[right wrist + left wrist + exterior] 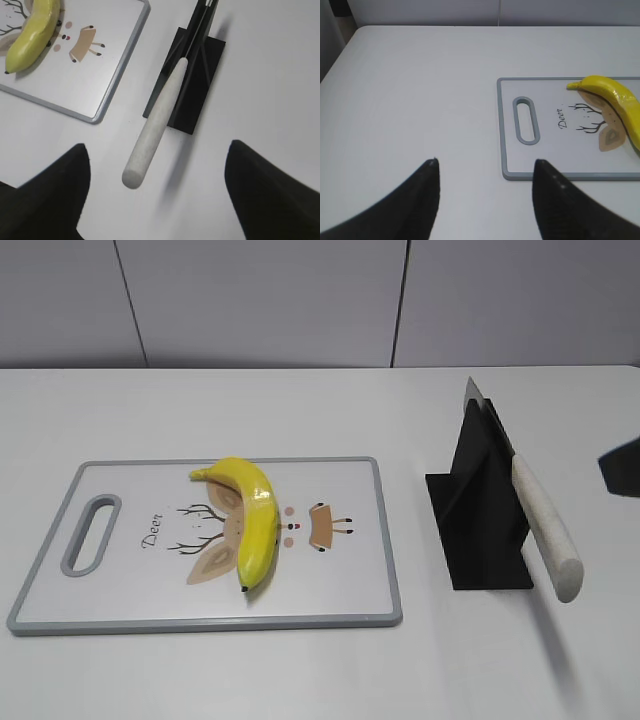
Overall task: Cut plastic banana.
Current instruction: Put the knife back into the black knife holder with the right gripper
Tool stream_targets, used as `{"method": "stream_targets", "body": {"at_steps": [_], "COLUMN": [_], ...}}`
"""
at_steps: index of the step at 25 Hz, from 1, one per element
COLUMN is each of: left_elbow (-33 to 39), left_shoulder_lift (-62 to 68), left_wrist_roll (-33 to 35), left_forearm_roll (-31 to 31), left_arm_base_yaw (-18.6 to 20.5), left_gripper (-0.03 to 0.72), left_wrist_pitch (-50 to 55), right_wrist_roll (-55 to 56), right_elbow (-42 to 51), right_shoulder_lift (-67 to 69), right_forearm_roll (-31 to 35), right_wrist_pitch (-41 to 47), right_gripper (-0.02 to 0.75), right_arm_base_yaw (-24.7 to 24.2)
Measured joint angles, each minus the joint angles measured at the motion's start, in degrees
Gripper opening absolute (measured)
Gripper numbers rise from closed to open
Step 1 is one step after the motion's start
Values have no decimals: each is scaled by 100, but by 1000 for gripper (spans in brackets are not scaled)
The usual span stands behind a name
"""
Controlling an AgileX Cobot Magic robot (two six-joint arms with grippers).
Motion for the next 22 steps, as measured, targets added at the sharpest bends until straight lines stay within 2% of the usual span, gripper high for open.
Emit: {"method": "stream_targets", "body": {"at_steps": [13,22], "left_elbow": [0,0], "left_shoulder_lift": [-5,-5], "left_wrist_roll": [-6,-6], "left_forearm_roll": [0,0], "left_arm_base_yaw": [0,0], "left_gripper": [562,562], "left_wrist_pitch": [0,0], "right_wrist_roll": [-171,-424], "right_elbow": [2066,2319], "right_shoulder_lift": [-2787,-4510], "right_forearm_roll": [-12,-19], "right_wrist_pitch": [18,386], "right_gripper": [599,595], "right_arm_base_yaw": [0,0]}}
